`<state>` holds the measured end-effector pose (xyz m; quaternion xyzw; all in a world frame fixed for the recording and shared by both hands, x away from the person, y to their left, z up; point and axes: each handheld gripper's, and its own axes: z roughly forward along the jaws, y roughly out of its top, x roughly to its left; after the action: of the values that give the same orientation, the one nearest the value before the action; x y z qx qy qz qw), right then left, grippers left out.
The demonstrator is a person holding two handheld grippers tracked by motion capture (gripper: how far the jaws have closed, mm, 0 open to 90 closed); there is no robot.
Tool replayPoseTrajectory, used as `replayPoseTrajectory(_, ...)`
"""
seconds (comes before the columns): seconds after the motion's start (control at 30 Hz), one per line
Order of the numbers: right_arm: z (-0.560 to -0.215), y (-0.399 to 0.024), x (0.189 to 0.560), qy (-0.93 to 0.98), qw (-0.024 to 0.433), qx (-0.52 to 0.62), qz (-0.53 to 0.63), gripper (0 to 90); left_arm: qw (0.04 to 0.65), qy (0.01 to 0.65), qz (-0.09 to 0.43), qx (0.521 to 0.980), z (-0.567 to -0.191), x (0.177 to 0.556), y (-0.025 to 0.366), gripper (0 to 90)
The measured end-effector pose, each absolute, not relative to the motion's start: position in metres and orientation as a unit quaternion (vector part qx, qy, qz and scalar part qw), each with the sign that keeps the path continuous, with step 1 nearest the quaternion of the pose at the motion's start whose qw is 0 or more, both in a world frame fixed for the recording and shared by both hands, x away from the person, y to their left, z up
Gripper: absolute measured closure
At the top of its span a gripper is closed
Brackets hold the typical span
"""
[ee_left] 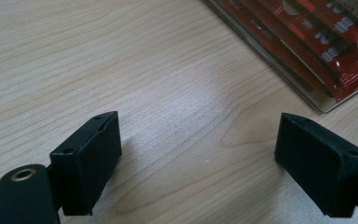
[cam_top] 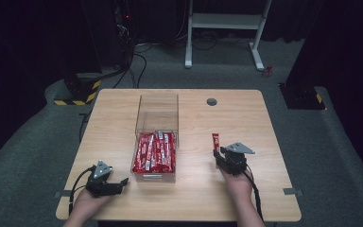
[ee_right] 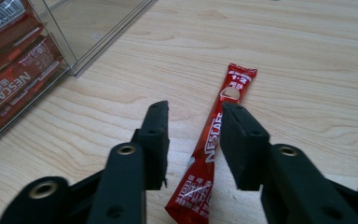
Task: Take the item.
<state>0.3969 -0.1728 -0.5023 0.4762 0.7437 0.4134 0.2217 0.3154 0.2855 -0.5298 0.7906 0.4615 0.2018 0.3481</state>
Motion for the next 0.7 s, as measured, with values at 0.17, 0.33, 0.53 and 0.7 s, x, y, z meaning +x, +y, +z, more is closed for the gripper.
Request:
replayPoseTrajectory(0.17,-0.498,-0.171,0.394,0.742,0.23,0.471,0.419,47.3,0.348,0.461,0.202,0.791,-0.53,0.316,0.285,15.0)
replayPoseTrajectory(0.33,-0.493,-0.169,0.388,0.743,0.239,0.46,0.423,35.6,0.348,0.462,0.201,0.791,-0.53,0.315,0.285,15.0)
replayPoseTrajectory(0.53,-0.489,-0.169,0.382,0.747,0.243,0.456,0.417,29.3,0.348,0.46,0.201,0.792,-0.53,0.316,0.286,15.0)
replayPoseTrajectory(0.7,-0.487,-0.176,0.376,0.748,0.244,0.457,0.415,27.9,0.348,0.457,0.201,0.793,-0.53,0.316,0.286,15.0)
